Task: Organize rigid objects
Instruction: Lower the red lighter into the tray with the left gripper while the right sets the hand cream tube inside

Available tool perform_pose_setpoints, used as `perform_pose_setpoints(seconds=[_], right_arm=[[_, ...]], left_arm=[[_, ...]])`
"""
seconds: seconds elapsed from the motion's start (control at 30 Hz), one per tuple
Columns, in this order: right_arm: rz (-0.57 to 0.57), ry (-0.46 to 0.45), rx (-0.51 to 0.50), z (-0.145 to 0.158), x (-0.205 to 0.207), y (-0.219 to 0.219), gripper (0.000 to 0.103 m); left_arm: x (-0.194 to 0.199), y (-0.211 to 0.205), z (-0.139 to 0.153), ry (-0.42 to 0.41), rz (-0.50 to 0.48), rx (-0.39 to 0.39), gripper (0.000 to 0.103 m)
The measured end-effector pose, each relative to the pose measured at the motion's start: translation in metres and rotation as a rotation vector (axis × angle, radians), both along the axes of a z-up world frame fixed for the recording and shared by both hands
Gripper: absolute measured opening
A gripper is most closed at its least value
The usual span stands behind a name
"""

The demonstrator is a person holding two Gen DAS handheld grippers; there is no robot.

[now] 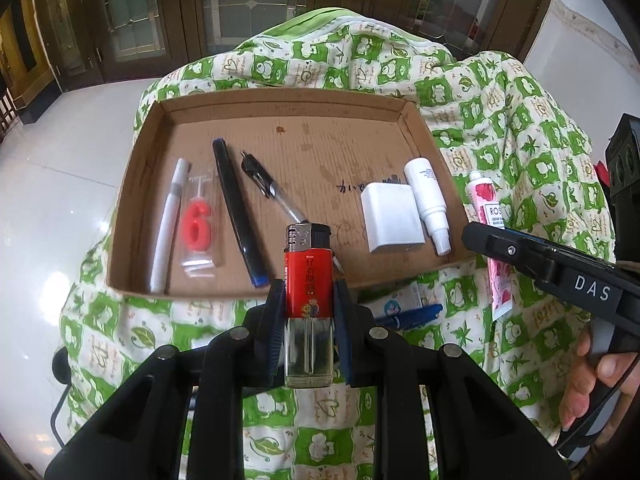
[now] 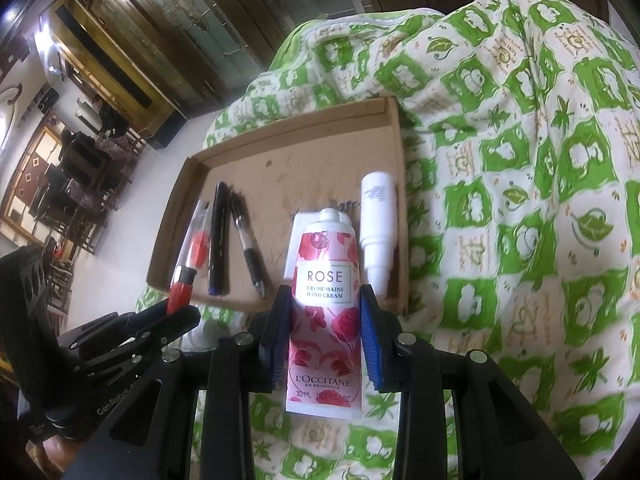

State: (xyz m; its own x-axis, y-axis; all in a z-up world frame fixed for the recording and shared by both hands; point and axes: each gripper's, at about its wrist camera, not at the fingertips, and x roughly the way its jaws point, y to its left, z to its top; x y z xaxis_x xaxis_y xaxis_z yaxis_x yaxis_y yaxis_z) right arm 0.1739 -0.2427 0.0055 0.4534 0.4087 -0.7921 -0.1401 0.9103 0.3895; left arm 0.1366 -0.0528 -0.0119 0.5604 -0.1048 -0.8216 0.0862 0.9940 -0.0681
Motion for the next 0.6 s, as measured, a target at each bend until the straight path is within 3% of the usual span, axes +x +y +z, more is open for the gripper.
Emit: perform_pose_setpoints(seconds=[0.6], right_arm=[[0.001,-0.012,-0.008,0.005,0.041,-0.001,0.029]], left_arm=[[0.037,-0.016,0.004,0.004,-0.025,0.028,0.02]])
